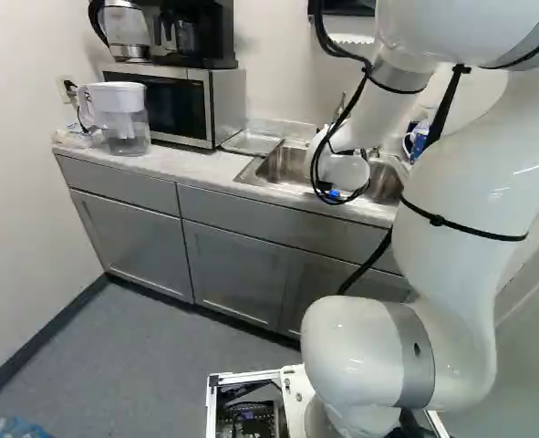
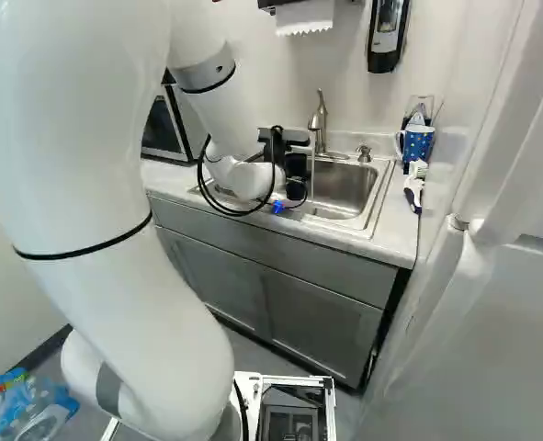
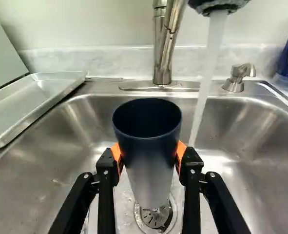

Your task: Rinse the cup and place it in the tray

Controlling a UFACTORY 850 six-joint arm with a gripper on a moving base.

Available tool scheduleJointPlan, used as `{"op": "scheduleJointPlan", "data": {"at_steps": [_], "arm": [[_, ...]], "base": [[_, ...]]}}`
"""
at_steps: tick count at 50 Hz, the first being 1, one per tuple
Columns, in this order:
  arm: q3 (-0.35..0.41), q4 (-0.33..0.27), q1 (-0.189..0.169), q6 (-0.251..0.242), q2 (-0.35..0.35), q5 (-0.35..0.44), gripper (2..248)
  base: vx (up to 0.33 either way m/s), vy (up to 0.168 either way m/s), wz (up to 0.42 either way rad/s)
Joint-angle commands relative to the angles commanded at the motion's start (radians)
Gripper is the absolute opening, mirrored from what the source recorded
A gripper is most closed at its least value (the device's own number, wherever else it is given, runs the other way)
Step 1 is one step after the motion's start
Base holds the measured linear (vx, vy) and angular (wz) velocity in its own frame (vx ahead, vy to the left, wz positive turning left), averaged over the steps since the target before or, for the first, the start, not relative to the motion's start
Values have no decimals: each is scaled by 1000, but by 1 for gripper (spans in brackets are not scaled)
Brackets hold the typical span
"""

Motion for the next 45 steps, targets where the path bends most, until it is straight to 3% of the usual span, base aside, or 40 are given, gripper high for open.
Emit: {"op": "scheduleJointPlan", "data": {"at_steps": [24,45], "arm": [[17,0,-54,0,15,0,124],[17,0,-54,0,15,0,124]], "base": [[0,0,0],[0,0,0]]}}
